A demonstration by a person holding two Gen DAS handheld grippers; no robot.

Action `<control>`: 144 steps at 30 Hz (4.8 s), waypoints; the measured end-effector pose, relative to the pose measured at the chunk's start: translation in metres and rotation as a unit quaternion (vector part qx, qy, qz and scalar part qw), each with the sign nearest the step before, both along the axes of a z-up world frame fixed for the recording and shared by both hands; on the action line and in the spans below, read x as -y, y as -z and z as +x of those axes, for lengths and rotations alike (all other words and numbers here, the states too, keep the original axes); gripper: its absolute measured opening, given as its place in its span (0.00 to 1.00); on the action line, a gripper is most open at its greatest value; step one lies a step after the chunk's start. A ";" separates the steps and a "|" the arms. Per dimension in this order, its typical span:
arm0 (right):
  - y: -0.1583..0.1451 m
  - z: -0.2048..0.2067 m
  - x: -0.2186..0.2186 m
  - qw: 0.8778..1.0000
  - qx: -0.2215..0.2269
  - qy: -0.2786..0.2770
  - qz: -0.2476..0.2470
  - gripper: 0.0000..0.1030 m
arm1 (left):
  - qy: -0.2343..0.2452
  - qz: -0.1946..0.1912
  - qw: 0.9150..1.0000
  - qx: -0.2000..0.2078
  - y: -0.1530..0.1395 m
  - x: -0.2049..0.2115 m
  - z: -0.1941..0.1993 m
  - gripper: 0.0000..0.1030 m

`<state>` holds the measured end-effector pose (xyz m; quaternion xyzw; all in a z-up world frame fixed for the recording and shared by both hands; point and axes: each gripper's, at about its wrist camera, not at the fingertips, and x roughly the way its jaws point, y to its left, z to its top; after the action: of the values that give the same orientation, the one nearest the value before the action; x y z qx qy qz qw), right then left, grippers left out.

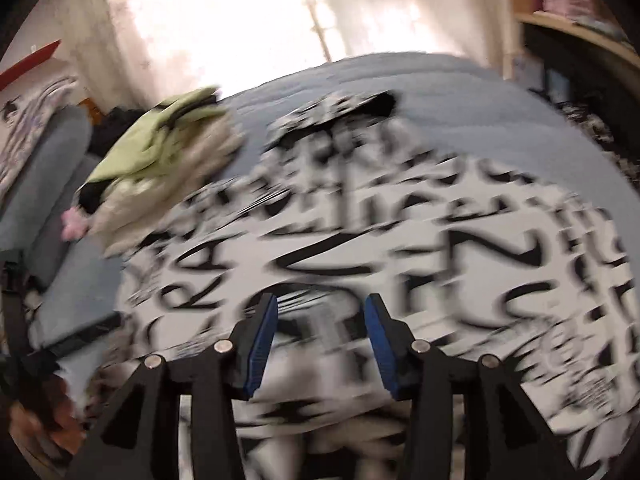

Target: Fold large clothes

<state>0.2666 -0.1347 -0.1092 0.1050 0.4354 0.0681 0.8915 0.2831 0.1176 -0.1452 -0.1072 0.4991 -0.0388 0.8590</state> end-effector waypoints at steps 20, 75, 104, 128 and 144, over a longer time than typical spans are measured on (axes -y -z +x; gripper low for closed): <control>0.044 -0.024 0.096 0.991 -0.063 0.110 -0.050 0.57 | -0.027 0.002 1.000 0.001 0.035 -0.062 -0.033 0.05; -0.042 -0.291 0.100 0.995 -0.027 0.091 -0.019 0.59 | -0.022 0.004 0.999 -0.029 -0.037 -0.073 -0.272 0.45; -0.002 -0.339 0.186 0.987 -0.093 0.126 0.030 0.61 | -0.025 -0.084 0.992 -0.087 0.010 -0.100 -0.263 0.72; 0.022 -0.325 0.189 0.989 -0.076 0.101 0.075 0.55 | 0.040 -0.058 0.996 -0.058 0.026 -0.062 -0.247 0.50; -0.030 -0.330 0.182 0.991 -0.052 0.112 0.059 0.11 | -0.011 -0.128 0.991 -0.043 -0.018 -0.070 -0.270 0.05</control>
<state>-0.0634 -0.3170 -0.0789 0.2089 0.4618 -0.0126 0.8619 0.0132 0.1879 -0.1268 -0.2238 0.5252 -0.0882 0.8162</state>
